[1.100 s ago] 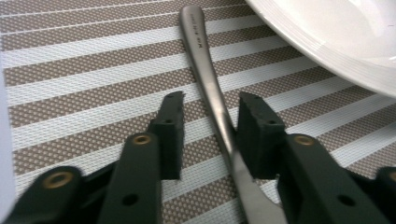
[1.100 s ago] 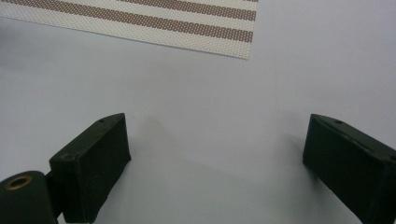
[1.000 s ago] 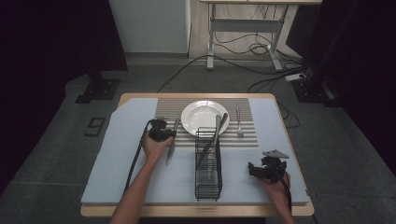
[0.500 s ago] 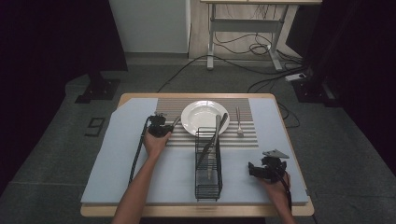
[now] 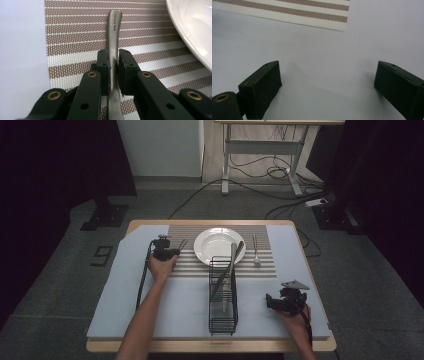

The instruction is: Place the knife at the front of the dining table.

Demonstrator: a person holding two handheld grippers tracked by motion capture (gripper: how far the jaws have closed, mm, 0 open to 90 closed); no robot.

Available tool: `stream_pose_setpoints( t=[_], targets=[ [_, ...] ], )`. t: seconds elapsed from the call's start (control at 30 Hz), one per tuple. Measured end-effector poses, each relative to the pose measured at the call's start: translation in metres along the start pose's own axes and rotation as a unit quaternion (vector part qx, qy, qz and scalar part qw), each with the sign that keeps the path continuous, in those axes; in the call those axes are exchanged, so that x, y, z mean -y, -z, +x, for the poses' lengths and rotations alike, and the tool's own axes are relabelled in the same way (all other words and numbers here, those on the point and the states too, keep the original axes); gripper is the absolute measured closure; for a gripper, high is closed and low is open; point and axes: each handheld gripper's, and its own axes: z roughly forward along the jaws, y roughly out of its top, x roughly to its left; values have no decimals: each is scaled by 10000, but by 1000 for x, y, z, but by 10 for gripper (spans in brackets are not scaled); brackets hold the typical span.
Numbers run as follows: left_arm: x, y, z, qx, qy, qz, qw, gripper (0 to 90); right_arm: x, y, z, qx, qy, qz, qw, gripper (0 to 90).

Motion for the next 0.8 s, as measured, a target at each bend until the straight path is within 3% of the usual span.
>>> stream_pose_setpoints(
  t=[0.1,0.27,0.37,0.4,0.5,0.8],
  targets=[
    [1,1,-2,-33,-80,-51,9999,791,0,0,0,2,1,-2,10000,66],
    [6,8,-3,-54,-144,-78,9999,614,0,0,0,1,7,2,10000,67],
    [10,18,-4,4,-242,-77,9997,569,0,0,0,1,8,2,10000,67],
    [15,27,-5,79,-375,59,9992,547,0,0,0,1,7,2,10000,67],
    [26,36,-8,88,-574,243,9980,524,0,0,0,9,8,-5,10000,67],
    [51,53,-12,57,-784,475,9958,521,0,0,0,11,9,-7,10000,67]
  ],
)
